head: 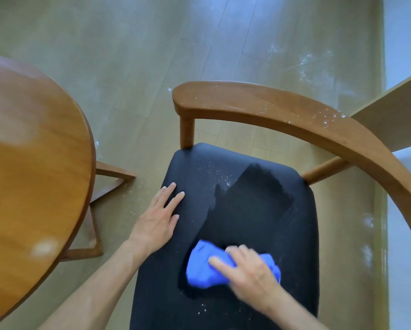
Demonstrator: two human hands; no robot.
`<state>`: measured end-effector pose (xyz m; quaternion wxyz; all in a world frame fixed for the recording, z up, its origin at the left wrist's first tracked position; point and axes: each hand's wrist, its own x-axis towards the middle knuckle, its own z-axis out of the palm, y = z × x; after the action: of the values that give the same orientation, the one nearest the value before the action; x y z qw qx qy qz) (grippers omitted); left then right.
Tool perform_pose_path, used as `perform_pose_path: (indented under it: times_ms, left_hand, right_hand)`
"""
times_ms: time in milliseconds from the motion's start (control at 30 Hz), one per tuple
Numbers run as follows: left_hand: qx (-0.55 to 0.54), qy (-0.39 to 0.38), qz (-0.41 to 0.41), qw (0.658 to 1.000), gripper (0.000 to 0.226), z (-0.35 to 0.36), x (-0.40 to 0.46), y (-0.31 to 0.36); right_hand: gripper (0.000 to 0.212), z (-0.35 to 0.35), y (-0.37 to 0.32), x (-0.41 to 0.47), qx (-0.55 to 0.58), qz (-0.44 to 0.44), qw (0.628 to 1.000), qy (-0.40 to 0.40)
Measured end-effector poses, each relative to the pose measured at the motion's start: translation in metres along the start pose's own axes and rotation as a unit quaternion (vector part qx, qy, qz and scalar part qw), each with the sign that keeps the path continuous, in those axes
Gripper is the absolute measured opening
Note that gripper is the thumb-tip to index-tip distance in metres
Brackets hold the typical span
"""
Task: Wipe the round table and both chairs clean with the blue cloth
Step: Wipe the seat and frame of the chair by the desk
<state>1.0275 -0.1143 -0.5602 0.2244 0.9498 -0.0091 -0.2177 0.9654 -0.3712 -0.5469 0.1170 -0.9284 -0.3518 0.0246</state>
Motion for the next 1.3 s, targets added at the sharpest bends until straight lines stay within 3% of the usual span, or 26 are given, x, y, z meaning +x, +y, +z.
perform_pose_path:
  times_ms: [33, 100, 167, 233, 367, 433, 567, 700, 767, 867, 933, 1000, 1067, 1133, 1233, 1300]
  left_hand:
    - [-0.002, 0.002, 0.001, 1.0, 0.055, -0.001, -0.001, -0.001]
    - [-0.004, 0.011, 0.002, 1.0, 0.054, -0.002, -0.002, -0.003]
    - [-0.018, 0.019, 0.01, 1.0, 0.055, 0.0, -0.003, -0.005]
    - [-0.072, 0.037, 0.015, 0.997, 0.054, 0.003, -0.003, -0.008]
    - [-0.283, 0.086, -0.077, 0.952, 0.05, -0.004, 0.001, -0.021]
    - [-0.331, 0.095, -0.112, 0.932, 0.051, -0.009, 0.003, -0.024]
    - [-0.323, 0.074, -0.119, 0.936, 0.047, -0.018, 0.002, -0.022]
    - [-0.282, 0.048, -0.109, 0.952, 0.045, -0.025, -0.001, -0.017]
    - [-0.282, 0.05, -0.111, 0.952, 0.045, -0.026, -0.002, -0.014]
    - [-0.289, 0.049, -0.119, 0.949, 0.046, -0.023, -0.006, -0.015]
    - [-0.288, 0.038, -0.115, 0.95, 0.048, -0.019, -0.009, -0.015]
    - [-0.307, 0.036, -0.112, 0.945, 0.049, -0.019, -0.006, -0.017]
    - [-0.335, 0.041, -0.121, 0.934, 0.051, -0.023, -0.004, -0.02]
    - [-0.332, 0.047, -0.128, 0.933, 0.052, -0.025, -0.003, -0.021]
    - [-0.235, 0.023, -0.106, 0.966, 0.057, -0.024, -0.008, -0.013]
    - [-0.122, -0.009, -0.063, 0.99, 0.057, -0.023, -0.008, -0.001]
  right_hand:
    - [0.051, -0.007, 0.023, 0.021, -0.01, 0.029, 0.999, 0.019]
    - [0.055, -0.018, 0.064, 0.077, -0.021, 0.166, 0.985, 0.052]
    - [0.056, -0.023, 0.097, 0.136, -0.007, 0.33, 0.941, 0.072]
    - [0.056, -0.019, 0.108, 0.177, 0.018, 0.412, 0.909, 0.057]
    - [0.06, 0.0, 0.045, 0.176, -0.017, 0.315, 0.949, 0.026]
    - [0.058, 0.014, -0.008, 0.141, 0.016, 0.241, 0.97, 0.034]
    - [0.036, 0.031, -0.092, 0.047, 0.076, 0.027, 0.997, -0.004]
    - [0.035, 0.014, -0.052, 0.035, 0.02, -0.12, 0.993, -0.014]
    - [0.042, 0.0, -0.002, 0.08, -0.006, -0.094, 0.995, 0.013]
    - [0.053, -0.013, 0.056, 0.165, -0.024, 0.115, 0.992, 0.045]
    - [0.056, -0.008, 0.072, 0.2, 0.021, 0.261, 0.964, 0.053]
    - [0.059, -0.001, 0.06, 0.209, 0.05, 0.321, 0.944, 0.054]
    - [0.061, 0.01, 0.02, 0.182, 0.065, 0.272, 0.959, 0.045]
    - [0.057, 0.02, -0.032, 0.125, 0.099, 0.166, 0.981, 0.017]
    - [0.039, 0.03, -0.08, 0.022, 0.087, 0.013, 0.995, -0.048]
    - [0.034, 0.023, -0.064, -0.02, 0.047, -0.073, 0.994, -0.067]
